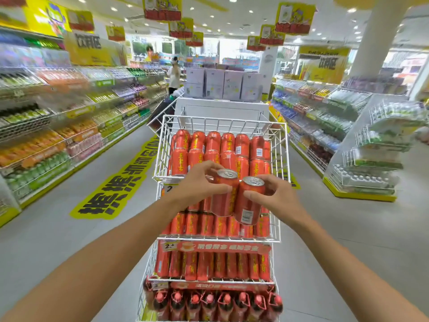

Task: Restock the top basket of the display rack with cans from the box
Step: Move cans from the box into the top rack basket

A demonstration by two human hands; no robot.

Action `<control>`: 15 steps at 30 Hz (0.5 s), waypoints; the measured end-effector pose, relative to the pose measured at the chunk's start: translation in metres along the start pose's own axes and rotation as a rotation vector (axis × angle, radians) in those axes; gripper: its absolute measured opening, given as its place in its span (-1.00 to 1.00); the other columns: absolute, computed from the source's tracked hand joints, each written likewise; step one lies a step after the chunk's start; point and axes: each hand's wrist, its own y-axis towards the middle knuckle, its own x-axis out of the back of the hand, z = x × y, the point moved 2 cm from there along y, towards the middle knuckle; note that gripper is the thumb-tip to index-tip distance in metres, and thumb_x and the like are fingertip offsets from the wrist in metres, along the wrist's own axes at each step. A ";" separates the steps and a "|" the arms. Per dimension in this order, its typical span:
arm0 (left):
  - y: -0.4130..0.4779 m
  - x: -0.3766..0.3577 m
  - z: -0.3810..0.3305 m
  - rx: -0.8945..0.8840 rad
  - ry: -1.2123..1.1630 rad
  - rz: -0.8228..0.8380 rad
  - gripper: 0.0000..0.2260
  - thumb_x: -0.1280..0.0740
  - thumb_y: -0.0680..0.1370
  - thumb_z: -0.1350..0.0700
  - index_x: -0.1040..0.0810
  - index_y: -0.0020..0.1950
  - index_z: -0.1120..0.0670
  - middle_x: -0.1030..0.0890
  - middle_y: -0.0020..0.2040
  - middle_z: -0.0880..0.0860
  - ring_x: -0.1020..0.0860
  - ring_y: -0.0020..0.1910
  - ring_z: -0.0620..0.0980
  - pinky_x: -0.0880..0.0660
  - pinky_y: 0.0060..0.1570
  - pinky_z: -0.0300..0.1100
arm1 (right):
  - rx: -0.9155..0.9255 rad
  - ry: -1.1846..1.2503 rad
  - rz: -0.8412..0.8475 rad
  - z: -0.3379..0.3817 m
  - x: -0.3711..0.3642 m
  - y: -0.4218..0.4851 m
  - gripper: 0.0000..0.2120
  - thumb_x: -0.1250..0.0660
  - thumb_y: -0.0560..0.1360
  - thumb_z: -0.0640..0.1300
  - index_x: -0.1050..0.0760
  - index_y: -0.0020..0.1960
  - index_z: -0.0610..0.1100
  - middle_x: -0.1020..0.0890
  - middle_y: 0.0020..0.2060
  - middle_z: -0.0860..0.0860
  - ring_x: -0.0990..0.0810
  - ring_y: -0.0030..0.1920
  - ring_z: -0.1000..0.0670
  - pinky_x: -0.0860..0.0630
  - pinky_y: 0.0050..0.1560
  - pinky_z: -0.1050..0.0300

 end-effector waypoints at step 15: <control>0.234 -0.060 0.032 -0.012 0.318 -0.092 -0.61 -0.61 0.36 -0.07 -0.70 0.14 0.01 -0.69 -0.01 -0.13 -0.63 -0.08 -0.16 -0.54 -0.05 -0.22 | -0.004 -0.192 0.044 -0.090 0.089 0.222 -0.63 -0.62 0.38 0.13 -0.64 0.10 0.01 -0.67 -0.06 0.19 -0.65 -0.05 0.16 -0.57 -0.05 0.33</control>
